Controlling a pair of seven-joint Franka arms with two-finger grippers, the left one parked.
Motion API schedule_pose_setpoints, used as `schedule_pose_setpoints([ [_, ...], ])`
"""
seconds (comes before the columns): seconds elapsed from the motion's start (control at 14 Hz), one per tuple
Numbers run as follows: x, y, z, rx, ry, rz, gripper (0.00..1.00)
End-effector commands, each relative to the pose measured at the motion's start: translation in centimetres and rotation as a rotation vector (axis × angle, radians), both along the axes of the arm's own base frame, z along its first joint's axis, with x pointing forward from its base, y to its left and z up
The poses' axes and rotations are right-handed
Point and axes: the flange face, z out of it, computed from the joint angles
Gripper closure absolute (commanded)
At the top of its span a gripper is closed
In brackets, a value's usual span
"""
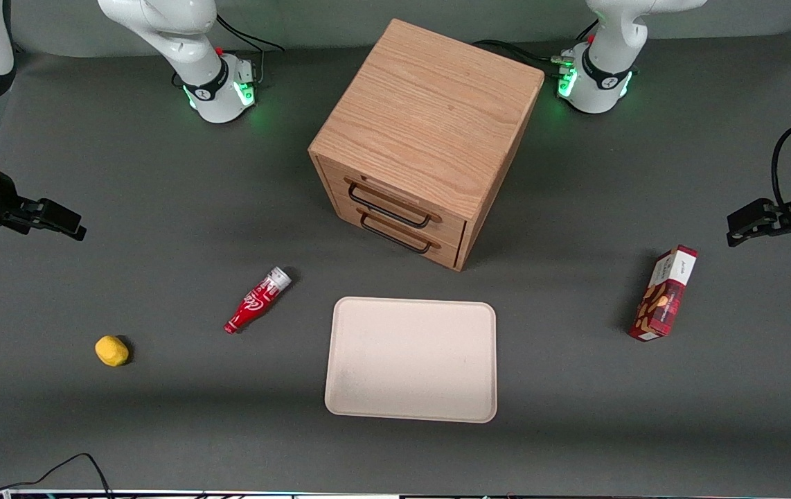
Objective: Open upper drawer
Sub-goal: 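Move the right gripper to the upper drawer's black handle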
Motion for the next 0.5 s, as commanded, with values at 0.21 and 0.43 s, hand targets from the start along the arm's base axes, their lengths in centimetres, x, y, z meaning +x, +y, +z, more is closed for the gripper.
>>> schedule_pose_setpoints([
  [0.21,-0.2,2.2,0.1,0.001,0.01,0.182,0.0],
  [0.43,-0.1,14.0,-1.2,0.028,0.02,0.325,0.0],
])
